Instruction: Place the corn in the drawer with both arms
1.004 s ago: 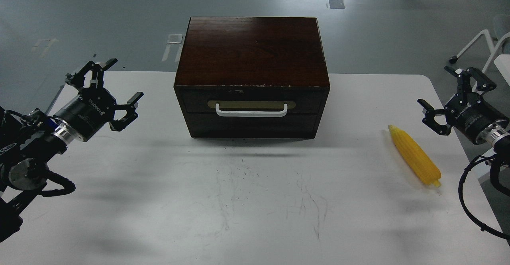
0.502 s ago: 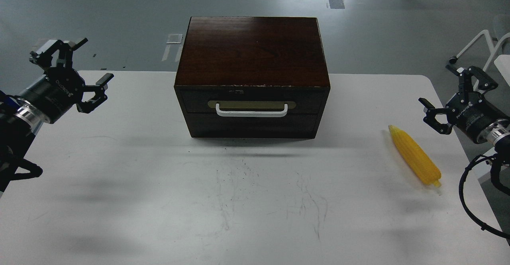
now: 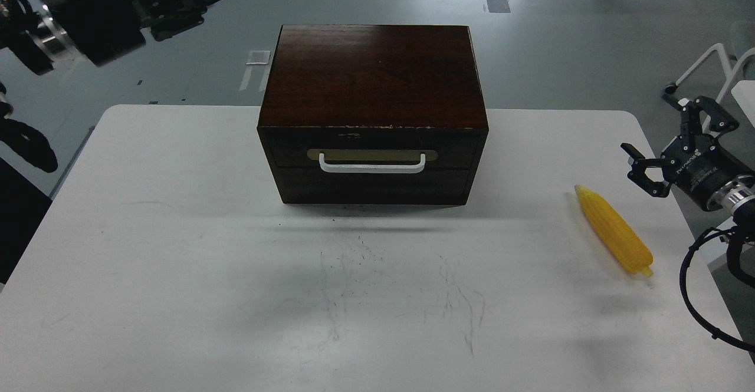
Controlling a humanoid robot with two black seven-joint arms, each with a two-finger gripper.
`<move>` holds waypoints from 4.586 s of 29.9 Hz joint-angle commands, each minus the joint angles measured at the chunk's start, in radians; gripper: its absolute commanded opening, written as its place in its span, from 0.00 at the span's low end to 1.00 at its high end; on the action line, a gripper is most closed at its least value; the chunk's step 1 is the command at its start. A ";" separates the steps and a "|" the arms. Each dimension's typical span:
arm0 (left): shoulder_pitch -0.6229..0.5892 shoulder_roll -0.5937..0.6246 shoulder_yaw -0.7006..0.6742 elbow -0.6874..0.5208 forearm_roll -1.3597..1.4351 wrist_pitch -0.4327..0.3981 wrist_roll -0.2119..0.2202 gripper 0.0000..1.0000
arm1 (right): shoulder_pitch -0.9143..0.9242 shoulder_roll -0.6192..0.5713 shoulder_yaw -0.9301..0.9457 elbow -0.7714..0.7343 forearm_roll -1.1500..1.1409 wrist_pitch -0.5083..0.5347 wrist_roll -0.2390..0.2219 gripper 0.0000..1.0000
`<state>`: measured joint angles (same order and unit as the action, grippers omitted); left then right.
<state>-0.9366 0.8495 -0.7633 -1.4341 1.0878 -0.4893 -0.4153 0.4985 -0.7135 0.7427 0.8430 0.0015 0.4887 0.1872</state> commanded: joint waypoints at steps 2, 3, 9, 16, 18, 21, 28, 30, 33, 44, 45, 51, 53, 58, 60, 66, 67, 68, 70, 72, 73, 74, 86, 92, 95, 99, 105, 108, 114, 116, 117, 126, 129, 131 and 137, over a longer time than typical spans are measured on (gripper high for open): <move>-0.140 -0.084 0.074 -0.060 0.369 0.001 -0.073 0.99 | 0.000 -0.001 0.000 0.001 0.000 0.000 0.000 1.00; -0.168 -0.095 0.103 -0.060 0.401 0.001 -0.073 0.99 | 0.000 -0.001 0.000 0.001 0.000 0.000 0.000 1.00; -0.422 -0.177 0.425 -0.057 0.621 0.001 -0.073 0.99 | 0.000 -0.001 0.000 0.001 0.000 0.000 0.000 1.00; -0.501 -0.314 0.565 -0.016 0.831 0.001 -0.073 0.99 | 0.000 -0.003 0.006 0.001 0.000 0.000 0.001 1.00; -0.516 -0.337 0.587 -0.002 0.868 0.001 -0.073 0.99 | 0.000 -0.003 0.006 0.001 0.000 0.000 0.001 1.00; -0.554 -0.383 0.669 0.027 0.937 0.001 -0.073 0.99 | 0.000 -0.001 0.006 0.001 0.000 0.000 0.001 1.00; -0.640 -0.454 0.871 0.122 1.026 0.001 -0.073 0.99 | 0.000 -0.001 0.009 0.001 0.000 0.000 0.001 1.00; -0.640 -0.461 0.897 0.132 1.028 0.001 -0.073 0.99 | 0.000 -0.001 0.014 0.001 0.000 0.000 0.001 1.00; -0.636 -0.477 0.932 0.146 1.031 0.001 -0.073 0.99 | 0.000 -0.001 0.015 0.001 0.000 0.000 0.001 1.00; -0.630 -0.501 0.969 0.164 1.048 0.001 -0.073 0.99 | 0.000 -0.006 0.018 0.001 0.000 0.000 0.001 1.00; -0.627 -0.503 0.976 0.173 1.054 0.001 -0.073 0.99 | 0.000 -0.007 0.018 0.001 0.000 0.000 0.001 1.00; -0.614 -0.514 0.981 0.196 1.057 0.001 -0.073 0.99 | -0.002 -0.007 0.018 0.001 0.000 0.000 0.001 1.00; -0.614 -0.518 0.989 0.201 1.057 0.001 -0.073 0.99 | -0.002 -0.007 0.018 0.001 0.000 0.000 0.001 1.00; -0.613 -0.533 0.992 0.204 1.057 0.001 -0.073 0.99 | -0.002 -0.007 0.018 0.001 0.000 0.000 0.001 1.00; -0.613 -0.543 1.003 0.219 1.058 0.001 -0.073 0.99 | -0.003 -0.007 0.018 -0.001 0.000 0.000 0.001 1.00; -0.604 -0.557 1.009 0.231 1.057 0.001 -0.073 0.99 | -0.003 -0.007 0.020 -0.001 0.000 0.000 0.001 1.00; -0.604 -0.558 1.009 0.233 1.057 0.001 -0.073 0.99 | -0.003 -0.007 0.020 -0.001 0.000 0.000 0.003 1.00; -0.604 -0.558 1.009 0.235 1.058 0.001 -0.073 0.99 | -0.003 -0.007 0.020 -0.001 0.000 0.000 0.003 1.00; -0.602 -0.558 1.009 0.235 1.057 0.001 -0.073 0.99 | -0.003 -0.007 0.020 -0.001 0.000 0.000 0.003 1.00; -0.602 -0.558 1.010 0.235 1.058 0.001 -0.073 0.99 | -0.003 -0.007 0.020 -0.001 0.000 0.000 0.003 1.00; -0.602 -0.558 1.010 0.239 1.058 0.001 -0.073 0.99 | -0.003 -0.007 0.020 -0.001 0.000 0.000 0.003 1.00; -0.602 -0.558 1.010 0.241 1.057 0.001 -0.073 0.99 | -0.003 -0.007 0.020 -0.001 0.000 0.000 0.003 1.00; -0.599 -0.570 1.012 0.248 1.057 0.001 -0.073 0.99 | -0.006 -0.007 0.020 -0.001 0.000 0.000 0.003 1.00; -0.599 -0.575 1.032 0.261 1.057 0.001 -0.073 0.99 | -0.006 -0.009 0.021 -0.001 0.000 0.000 0.003 1.00; -0.597 -0.576 1.033 0.268 1.058 0.001 -0.073 0.99 | -0.006 -0.007 0.021 -0.001 0.000 0.000 0.003 1.00; -0.597 -0.576 1.033 0.268 1.058 0.001 -0.073 0.99 | -0.006 -0.007 0.023 -0.001 0.000 0.000 0.003 1.00; -0.585 -0.578 1.033 0.265 1.058 0.001 -0.073 0.99 | -0.006 -0.009 0.023 -0.001 0.000 0.000 0.003 1.00; -0.582 -0.578 1.035 0.254 1.058 0.001 -0.073 0.99 | -0.006 -0.009 0.023 -0.001 0.000 0.000 0.003 1.00; -0.579 -0.575 1.033 0.238 1.057 0.001 -0.073 0.99 | -0.008 -0.015 0.024 -0.001 0.000 0.000 0.003 1.00; -0.579 -0.572 1.035 0.233 1.057 0.001 -0.073 0.99 | -0.008 -0.015 0.024 -0.001 0.000 0.000 0.003 1.00; -0.579 -0.570 1.035 0.231 1.055 0.001 -0.073 0.99 | -0.008 -0.015 0.024 -0.001 0.000 0.000 0.003 1.00; -0.588 -0.560 1.052 0.143 1.051 0.001 -0.073 0.99 | -0.008 -0.015 0.027 -0.001 0.000 0.000 0.003 1.00; -0.591 -0.560 1.050 0.136 1.052 0.001 -0.073 0.99 | -0.009 -0.015 0.027 -0.001 0.000 0.000 0.003 1.00; -0.591 -0.558 1.050 0.135 1.052 0.001 -0.073 0.99 | -0.011 -0.015 0.027 -0.001 0.000 0.000 0.003 1.00; -0.591 -0.518 1.052 0.064 1.051 0.001 -0.073 0.99 | -0.014 -0.017 0.030 -0.001 0.000 0.000 0.003 1.00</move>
<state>-1.5283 0.3154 0.2880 -1.3390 2.1380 -0.4889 -0.4885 0.4855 -0.7301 0.7717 0.8421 0.0015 0.4887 0.1903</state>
